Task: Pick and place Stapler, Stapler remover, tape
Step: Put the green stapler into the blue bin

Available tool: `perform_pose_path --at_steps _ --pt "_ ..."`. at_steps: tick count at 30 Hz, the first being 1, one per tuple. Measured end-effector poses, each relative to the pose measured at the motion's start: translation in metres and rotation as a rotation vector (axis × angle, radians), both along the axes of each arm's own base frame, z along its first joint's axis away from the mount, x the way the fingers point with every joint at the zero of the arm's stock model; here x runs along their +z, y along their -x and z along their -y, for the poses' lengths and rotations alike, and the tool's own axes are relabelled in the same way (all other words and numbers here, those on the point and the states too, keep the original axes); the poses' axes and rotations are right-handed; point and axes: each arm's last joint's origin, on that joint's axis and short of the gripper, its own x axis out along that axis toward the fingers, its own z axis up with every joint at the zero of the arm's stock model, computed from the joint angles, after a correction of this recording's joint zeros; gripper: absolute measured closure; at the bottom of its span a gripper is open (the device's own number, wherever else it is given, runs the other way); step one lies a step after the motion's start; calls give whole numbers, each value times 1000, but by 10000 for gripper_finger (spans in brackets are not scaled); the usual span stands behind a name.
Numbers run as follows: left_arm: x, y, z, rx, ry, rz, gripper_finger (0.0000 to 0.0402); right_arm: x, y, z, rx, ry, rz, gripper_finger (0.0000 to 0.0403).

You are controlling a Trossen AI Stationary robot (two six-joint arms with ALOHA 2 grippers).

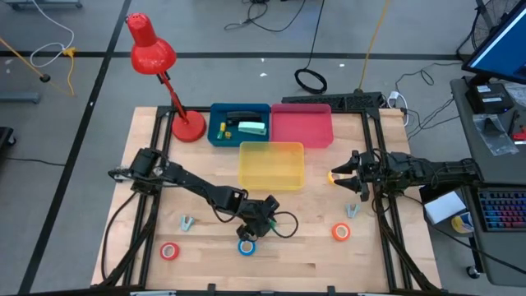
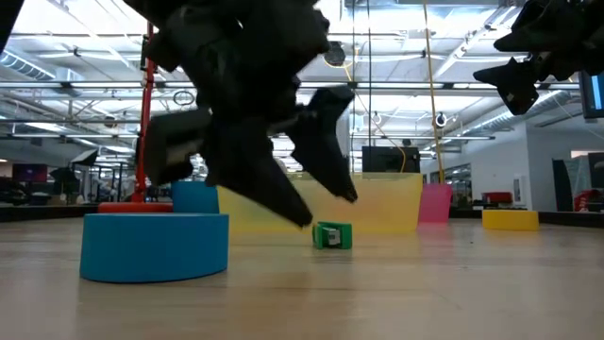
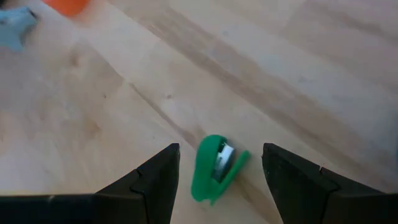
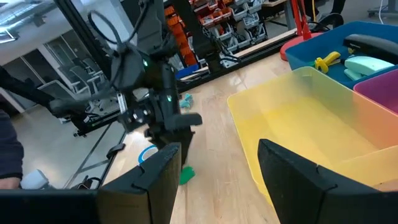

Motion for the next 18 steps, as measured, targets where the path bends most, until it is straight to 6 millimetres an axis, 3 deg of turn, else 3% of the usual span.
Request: perform_pose_path --at_steps 9,18 --pt "-14 -20 -5 27 -13 -23 172 0 0 0 -1 -11 0 195" --pt "-17 -18 -18 28 26 -108 185 0 0 0 1 6 0 195"
